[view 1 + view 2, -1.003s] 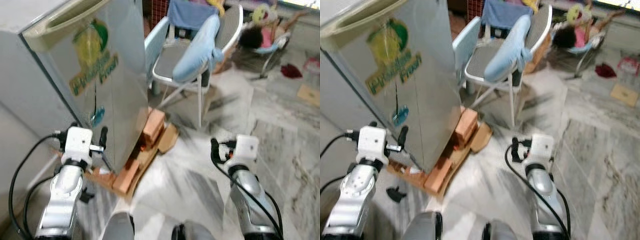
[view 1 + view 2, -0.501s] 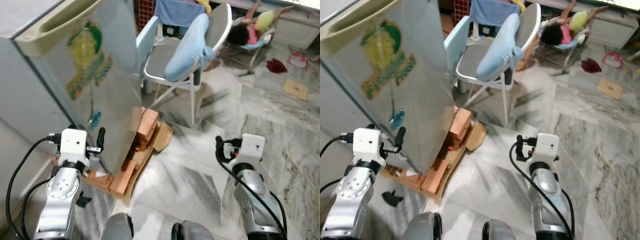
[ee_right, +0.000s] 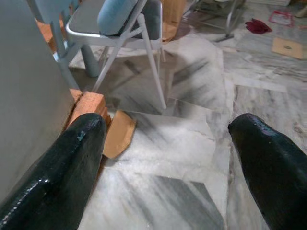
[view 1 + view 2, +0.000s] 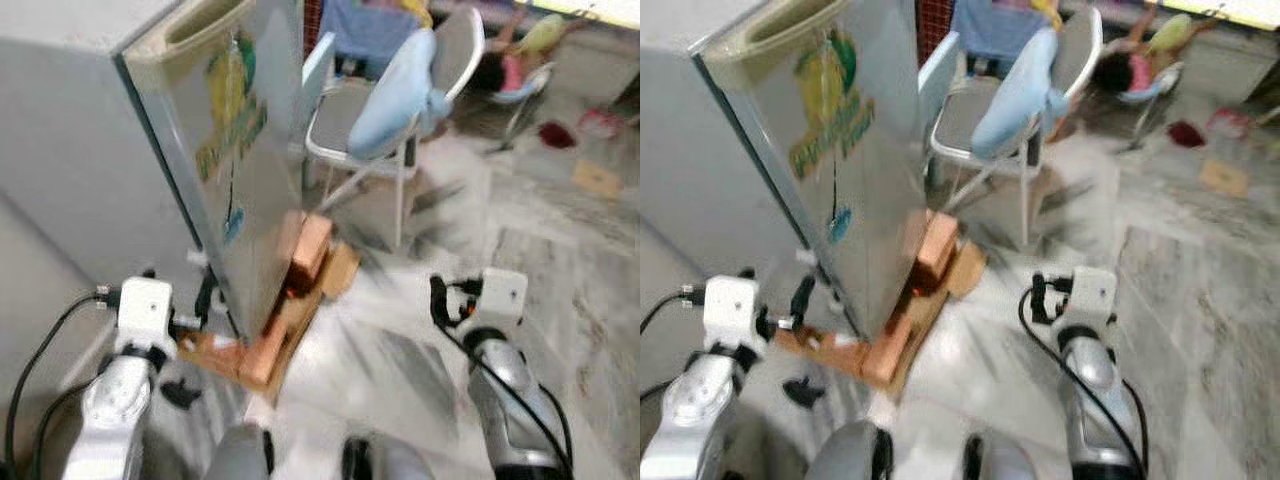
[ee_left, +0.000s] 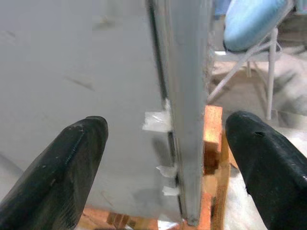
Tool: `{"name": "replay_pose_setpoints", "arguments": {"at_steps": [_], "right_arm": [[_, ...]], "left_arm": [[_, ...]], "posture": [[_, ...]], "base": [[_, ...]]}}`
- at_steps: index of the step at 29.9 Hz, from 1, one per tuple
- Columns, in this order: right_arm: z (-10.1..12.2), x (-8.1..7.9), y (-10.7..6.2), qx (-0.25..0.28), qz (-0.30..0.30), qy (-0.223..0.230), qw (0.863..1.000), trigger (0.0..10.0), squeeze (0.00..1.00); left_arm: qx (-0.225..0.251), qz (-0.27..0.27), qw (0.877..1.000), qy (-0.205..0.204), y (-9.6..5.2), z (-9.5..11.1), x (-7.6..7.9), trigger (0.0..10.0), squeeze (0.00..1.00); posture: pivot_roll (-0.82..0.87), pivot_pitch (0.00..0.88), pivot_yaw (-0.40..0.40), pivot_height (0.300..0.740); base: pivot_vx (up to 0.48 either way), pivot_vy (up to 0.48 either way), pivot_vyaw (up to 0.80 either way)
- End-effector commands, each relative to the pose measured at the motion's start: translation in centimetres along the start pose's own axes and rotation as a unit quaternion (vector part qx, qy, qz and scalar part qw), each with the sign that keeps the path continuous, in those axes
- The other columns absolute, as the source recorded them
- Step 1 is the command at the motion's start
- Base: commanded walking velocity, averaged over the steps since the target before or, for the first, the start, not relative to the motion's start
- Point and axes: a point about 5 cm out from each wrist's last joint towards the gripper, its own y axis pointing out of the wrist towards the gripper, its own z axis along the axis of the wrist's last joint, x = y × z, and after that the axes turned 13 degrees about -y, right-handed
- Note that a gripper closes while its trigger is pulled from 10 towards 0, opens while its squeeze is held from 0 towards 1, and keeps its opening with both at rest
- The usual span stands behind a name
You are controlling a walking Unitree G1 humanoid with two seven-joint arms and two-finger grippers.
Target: Restocking fridge
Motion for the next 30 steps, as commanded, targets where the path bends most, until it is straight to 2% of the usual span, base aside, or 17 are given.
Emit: {"name": "replay_pose_setpoints", "arguments": {"at_steps": [1,5,9,10,12,18,20,21,24,30], "right_arm": [[0.3,0.1,0.1,0.001,0.002,-0.003,1.0,10.0,0.0],[0.4,0.1,-0.1,-0.002,-0.001,-0.003,1.0,10.0,0.0],[0.7,-0.2,-0.5,-0.001,0.006,0.002,1.0,10.0,0.0],[0.7,-0.2,-0.5,-0.001,0.006,0.002,1.0,10.0,0.0],[0.7,-0.3,-0.6,0.0,0.009,0.001,1.0,10.0,0.0],[0.9,-0.5,-0.7,0.0,0.017,0.006,1.0,10.0,0.0],[1.2,-0.7,-0.7,0.003,0.025,0.007,1.0,10.0,0.0],[1.4,-0.9,-0.8,0.005,0.034,0.004,0.999,10.0,0.0],[1.5,-1.1,-0.9,0.006,0.042,-0.002,0.999,10.0,0.0],[1.4,-0.8,-1.4,0.009,0.044,-0.015,0.999,10.0,0.0]], "left_arm": [[-0.003,0.012,1.0,0.004,-0.2,-0.2,-0.7,10.0,0.0],[0.005,0.027,1.0,0.008,0.6,0.3,-1.4,10.0,0.0],[0.02,0.037,0.999,0.014,2.3,1.2,-2.1,10.0,0.0],[0.02,0.037,0.999,0.014,2.3,1.2,-2.1,10.0,0.0],[0.032,0.047,0.998,0.008,3.5,1.8,-2.6,10.0,0.0],[0.038,0.065,0.997,-0.019,5.3,2.3,-3.4,10.0,0.0],[0.036,0.062,0.997,-0.03,6.1,2.4,-3.4,10.0,0.0],[0.033,0.061,0.997,-0.04,7.0,2.5,-3.2,10.0,0.0],[0.04,0.076,0.996,-0.028,7.8,2.9,-3.2,10.0,0.0],[0.052,0.042,0.996,-0.056,9.2,3.8,-2.5,10.0,0.0]], "posture": [[0.06,0.119,-0.051,0.74],[0.06,0.121,-0.052,0.74],[0.05,0.118,-0.055,0.74],[0.05,0.118,-0.055,0.74],[0.04,0.116,-0.057,0.74],[0.03,0.115,-0.055,0.74],[0.02,0.117,-0.052,0.74],[0.01,0.117,-0.049,0.74],[-0.01,0.117,-0.044,0.74],[-0.03,0.12,-0.032,0.74]], "base": [[0.0,0.0,0.0],[0.0,0.0,0.0],[0.0,0.0,0.0],[0.0,0.0,0.0],[0.0,0.0,0.0],[0.0,0.0,0.0],[0.0,0.0,0.0],[0.0,0.0,0.0],[0.0,0.0,0.0],[0.0,0.0,0.0]]}}
